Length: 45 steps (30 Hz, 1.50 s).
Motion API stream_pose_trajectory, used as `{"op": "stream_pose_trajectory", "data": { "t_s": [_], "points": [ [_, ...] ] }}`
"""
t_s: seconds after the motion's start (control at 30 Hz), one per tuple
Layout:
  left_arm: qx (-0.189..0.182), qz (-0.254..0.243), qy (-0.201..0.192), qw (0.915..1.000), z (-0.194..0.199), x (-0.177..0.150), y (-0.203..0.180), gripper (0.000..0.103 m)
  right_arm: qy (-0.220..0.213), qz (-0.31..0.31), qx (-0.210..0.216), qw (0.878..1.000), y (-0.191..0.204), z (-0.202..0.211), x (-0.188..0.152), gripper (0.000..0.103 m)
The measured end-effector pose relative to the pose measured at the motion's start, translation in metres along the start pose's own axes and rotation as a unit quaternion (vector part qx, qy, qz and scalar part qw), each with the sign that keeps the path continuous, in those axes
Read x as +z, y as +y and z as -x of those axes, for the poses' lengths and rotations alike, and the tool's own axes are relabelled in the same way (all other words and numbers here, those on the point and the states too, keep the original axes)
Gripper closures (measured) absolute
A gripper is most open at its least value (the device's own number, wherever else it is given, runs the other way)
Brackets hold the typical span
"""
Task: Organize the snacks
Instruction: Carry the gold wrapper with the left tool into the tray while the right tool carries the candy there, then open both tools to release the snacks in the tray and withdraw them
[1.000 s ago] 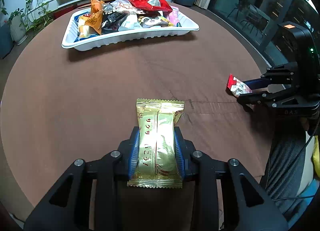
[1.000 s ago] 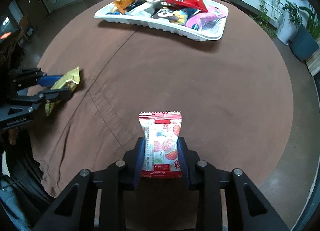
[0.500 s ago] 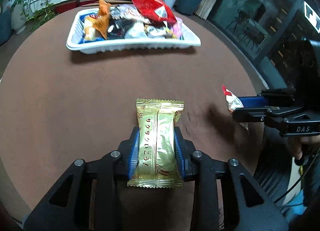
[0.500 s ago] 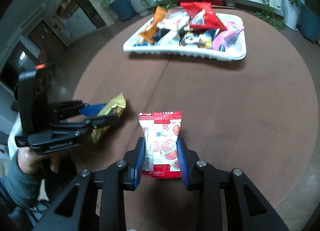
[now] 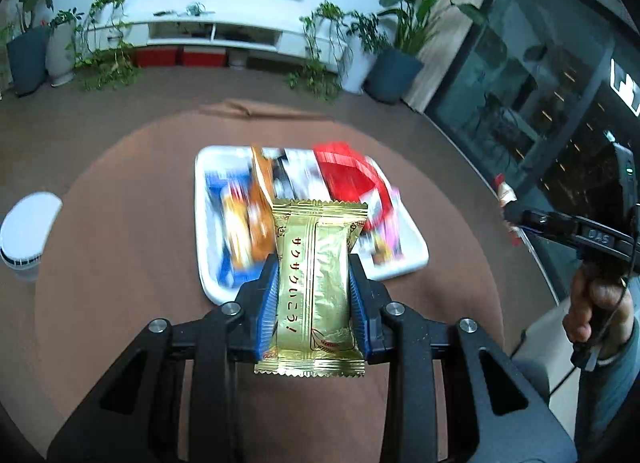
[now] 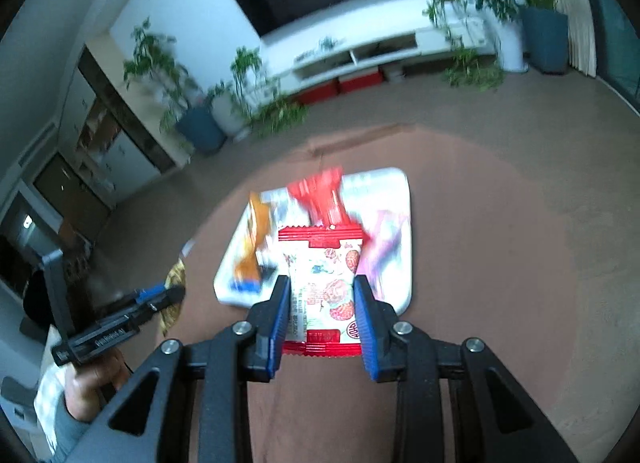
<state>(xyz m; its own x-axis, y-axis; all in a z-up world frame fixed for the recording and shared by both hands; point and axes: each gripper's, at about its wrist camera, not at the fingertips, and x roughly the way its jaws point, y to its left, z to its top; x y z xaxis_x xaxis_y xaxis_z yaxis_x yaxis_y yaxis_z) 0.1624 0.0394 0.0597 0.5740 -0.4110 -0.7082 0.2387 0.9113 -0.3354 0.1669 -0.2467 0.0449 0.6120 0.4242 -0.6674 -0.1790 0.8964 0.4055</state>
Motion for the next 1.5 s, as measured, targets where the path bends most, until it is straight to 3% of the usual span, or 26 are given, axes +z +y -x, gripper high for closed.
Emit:
{"op": "stream_pose_trajectory", "data": {
  "t_s": [0.13, 0.33, 0.73, 0.97, 1.23, 1.3, 1.37, 1.5],
  "points": [
    [0.006, 0.007, -0.019, 0.9998, -0.012, 0.041, 0.008, 0.073, -0.021, 0.014, 0.026, 0.999, 0.028, -0.014, 0.032, 0.069],
    [0.023, 0.011, -0.014, 0.9996, -0.041, 0.067, 0.024, 0.073, 0.004, 0.039, 0.028, 0.999, 0.062, -0.073, 0.055, 0.069],
    [0.025, 0.040, 0.024, 0.9986, -0.107, 0.051, 0.069, 0.073, 0.077, 0.058, -0.014, 0.995, 0.067, -0.162, 0.046, 0.069],
    [0.021, 0.047, 0.043, 0.9977, -0.140, 0.048, 0.076, 0.073, 0.081, 0.067, -0.039, 0.994, 0.073, -0.174, 0.044, 0.069],
    [0.021, 0.051, 0.044, 0.9975, -0.152, 0.041, 0.079, 0.072, 0.095, 0.072, -0.069, 0.990, 0.072, -0.188, 0.036, 0.069],
    [0.023, 0.053, 0.045, 0.9973, -0.154, 0.040, 0.079, 0.067, 0.098, 0.072, -0.072, 0.990, 0.072, -0.190, 0.034, 0.068],
    [0.025, 0.056, 0.048, 0.9969, -0.153, 0.037, 0.080, 0.055, 0.099, 0.073, -0.076, 0.990, 0.071, -0.190, 0.034, 0.067],
    [0.021, 0.057, 0.050, 0.9969, -0.155, 0.031, 0.082, 0.054, 0.101, 0.074, -0.079, 0.989, 0.071, -0.190, 0.036, 0.065]
  ]
}}
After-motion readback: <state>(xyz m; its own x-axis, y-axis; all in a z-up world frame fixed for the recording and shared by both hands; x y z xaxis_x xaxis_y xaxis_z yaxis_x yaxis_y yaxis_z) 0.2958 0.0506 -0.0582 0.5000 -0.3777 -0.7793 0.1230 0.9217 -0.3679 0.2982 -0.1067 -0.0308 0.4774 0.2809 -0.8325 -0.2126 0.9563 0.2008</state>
